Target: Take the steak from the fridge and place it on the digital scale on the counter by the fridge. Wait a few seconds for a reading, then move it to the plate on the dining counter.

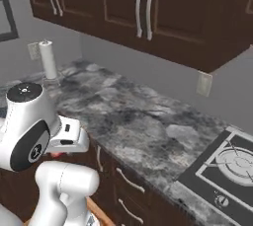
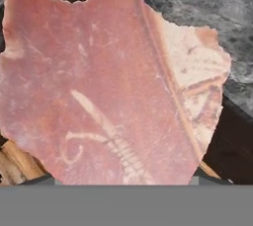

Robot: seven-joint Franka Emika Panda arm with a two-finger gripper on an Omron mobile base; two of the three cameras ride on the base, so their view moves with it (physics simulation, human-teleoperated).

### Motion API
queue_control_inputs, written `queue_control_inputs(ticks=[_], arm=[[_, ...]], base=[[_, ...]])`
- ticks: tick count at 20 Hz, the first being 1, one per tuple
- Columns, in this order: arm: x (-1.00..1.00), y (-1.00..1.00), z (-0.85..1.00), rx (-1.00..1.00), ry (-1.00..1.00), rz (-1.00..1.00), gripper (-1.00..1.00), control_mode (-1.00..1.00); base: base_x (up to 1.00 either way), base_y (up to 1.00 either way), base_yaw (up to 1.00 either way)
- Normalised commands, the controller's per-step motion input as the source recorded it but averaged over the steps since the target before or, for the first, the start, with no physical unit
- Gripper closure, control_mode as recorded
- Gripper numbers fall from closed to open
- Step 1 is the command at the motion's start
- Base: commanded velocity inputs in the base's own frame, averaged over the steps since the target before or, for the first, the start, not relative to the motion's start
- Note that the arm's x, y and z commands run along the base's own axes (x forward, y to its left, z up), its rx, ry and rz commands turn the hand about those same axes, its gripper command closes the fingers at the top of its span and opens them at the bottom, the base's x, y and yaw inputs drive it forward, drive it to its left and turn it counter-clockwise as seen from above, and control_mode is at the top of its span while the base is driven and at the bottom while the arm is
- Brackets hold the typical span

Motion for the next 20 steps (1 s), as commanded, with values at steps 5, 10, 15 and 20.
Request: queue_control_inputs(ticks=[5,10,15,20], arm=[[0.0,0.0,0.0,0.0,0.0,0.0,1.0,1.0],[0.0,0.0,0.0,0.0,0.0,0.0,1.0,1.0],[0.0,0.0,0.0,0.0,0.0,0.0,1.0,1.0],[0.0,0.0,0.0,0.0,0.0,0.0,1.0,1.0]], base=[[-0.12,-0.05,-0.76],[-0.18,-0.07,-0.73],[-0.16,-0.04,-0.71],[-0.03,0.0,-0.74]])
